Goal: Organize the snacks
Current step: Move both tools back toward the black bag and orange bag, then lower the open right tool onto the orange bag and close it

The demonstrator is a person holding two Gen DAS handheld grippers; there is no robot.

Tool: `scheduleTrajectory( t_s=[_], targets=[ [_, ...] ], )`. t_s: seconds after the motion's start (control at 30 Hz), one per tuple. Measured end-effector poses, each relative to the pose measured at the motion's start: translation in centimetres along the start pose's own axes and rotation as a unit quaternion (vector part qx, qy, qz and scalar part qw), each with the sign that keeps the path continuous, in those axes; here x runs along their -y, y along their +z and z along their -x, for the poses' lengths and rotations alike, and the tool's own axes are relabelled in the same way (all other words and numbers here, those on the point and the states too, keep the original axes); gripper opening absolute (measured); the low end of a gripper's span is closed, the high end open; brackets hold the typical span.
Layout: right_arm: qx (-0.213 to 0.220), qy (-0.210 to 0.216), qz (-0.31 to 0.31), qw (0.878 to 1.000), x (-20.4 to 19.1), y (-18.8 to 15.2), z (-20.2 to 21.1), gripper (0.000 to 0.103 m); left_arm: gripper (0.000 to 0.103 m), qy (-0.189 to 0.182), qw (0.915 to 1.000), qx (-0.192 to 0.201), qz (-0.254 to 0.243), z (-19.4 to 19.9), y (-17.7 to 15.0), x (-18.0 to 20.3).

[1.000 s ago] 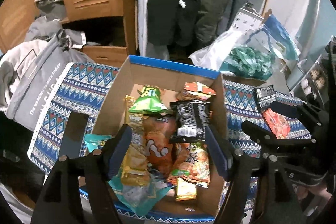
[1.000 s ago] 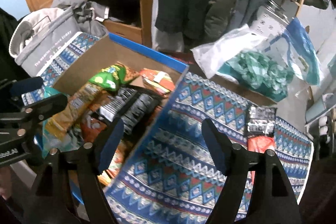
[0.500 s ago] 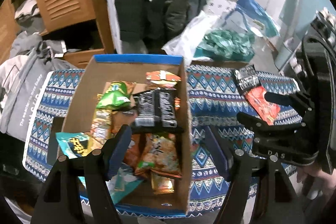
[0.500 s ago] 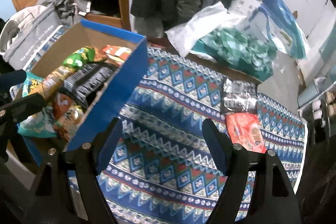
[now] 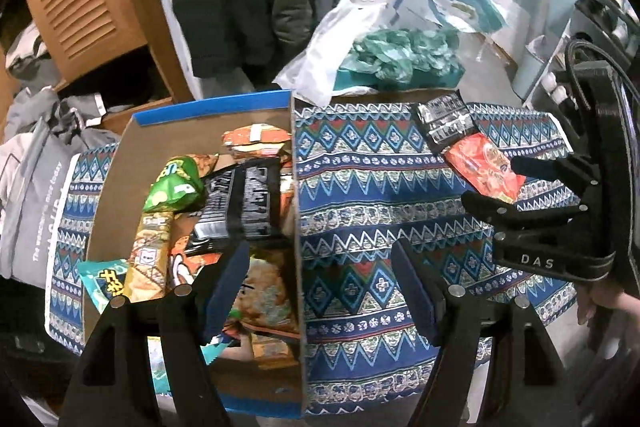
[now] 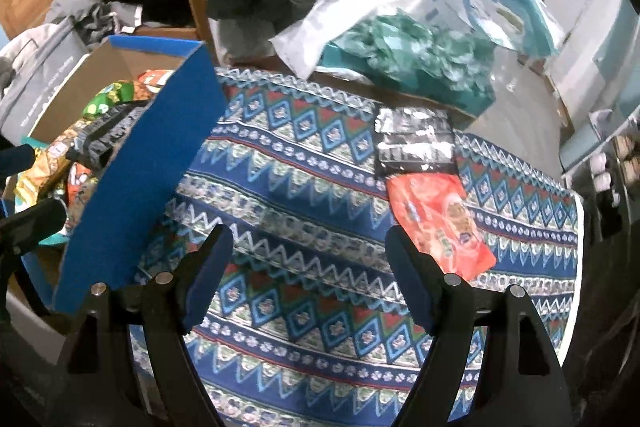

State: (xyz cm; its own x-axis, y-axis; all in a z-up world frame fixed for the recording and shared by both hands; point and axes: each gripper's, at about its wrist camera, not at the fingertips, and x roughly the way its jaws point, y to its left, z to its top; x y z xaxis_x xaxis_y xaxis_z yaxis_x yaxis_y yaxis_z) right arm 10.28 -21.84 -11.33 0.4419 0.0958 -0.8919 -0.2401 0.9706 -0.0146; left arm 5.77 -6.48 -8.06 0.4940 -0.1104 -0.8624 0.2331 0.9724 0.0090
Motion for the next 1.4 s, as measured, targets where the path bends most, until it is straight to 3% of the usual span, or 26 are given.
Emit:
scheduleTrajectory(
  t_s=[0.5,0.87,1.4],
  targets=[
    [-0.02,-0.009,-0.028,0.999,5.2,-2.2,-1.2,0.078,0.075,0.014,0.998,-0.026,-0.056,-2.4,0.2,5.3],
    [-0.047,-0.006,-0.051,0.998,10.5,-2.1,-3.4,0.078,0.075,0.014,0.9965,-0.048,-0.066,-5.8,1.7,8.0],
    [-0.125,0.002,0.036,0.992,14.4,0.5,-10.0,0.078,0.075,-0.011,0.9959,-0.065,-0.062,-13.2,6.4,9.9]
  ],
)
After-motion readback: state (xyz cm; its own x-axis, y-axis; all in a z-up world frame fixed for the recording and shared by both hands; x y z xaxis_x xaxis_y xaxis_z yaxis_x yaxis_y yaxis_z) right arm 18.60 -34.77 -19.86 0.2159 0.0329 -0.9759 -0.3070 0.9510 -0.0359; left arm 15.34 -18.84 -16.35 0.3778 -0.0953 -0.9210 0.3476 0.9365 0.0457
